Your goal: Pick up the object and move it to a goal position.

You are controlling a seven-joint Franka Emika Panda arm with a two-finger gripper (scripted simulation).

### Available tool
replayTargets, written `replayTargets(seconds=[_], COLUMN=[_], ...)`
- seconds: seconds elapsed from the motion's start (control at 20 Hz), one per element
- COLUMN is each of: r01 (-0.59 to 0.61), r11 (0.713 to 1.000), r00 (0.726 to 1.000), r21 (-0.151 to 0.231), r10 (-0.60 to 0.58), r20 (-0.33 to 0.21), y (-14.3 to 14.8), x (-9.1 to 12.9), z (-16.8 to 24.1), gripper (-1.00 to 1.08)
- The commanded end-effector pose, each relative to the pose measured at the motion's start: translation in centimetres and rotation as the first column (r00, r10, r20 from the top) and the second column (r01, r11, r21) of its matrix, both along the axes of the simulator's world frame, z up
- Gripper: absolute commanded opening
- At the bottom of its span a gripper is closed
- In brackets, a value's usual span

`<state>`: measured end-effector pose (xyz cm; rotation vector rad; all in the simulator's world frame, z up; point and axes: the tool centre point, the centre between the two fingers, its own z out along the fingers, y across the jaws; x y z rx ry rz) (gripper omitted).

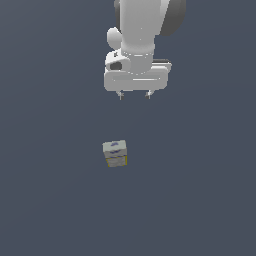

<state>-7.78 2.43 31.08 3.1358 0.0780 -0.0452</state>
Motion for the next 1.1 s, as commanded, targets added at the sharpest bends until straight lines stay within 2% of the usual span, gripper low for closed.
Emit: replayTargets(seconds=[0.0, 0.5, 1.05], r01=[0.000, 0.003, 0.044], r11=[1.000, 1.000, 0.999], r00=[1.000, 1.000, 0.999], r21=[0.000, 0.018, 0.020], r10=[0.000, -0.003, -0.044], r20=[0.000, -0.010, -0.010], y=[0.0, 1.4, 1.2], x=[0.0, -0.4, 0.0], z=[0.0, 1.1, 0.8], gripper=[1.00, 1.00, 1.00])
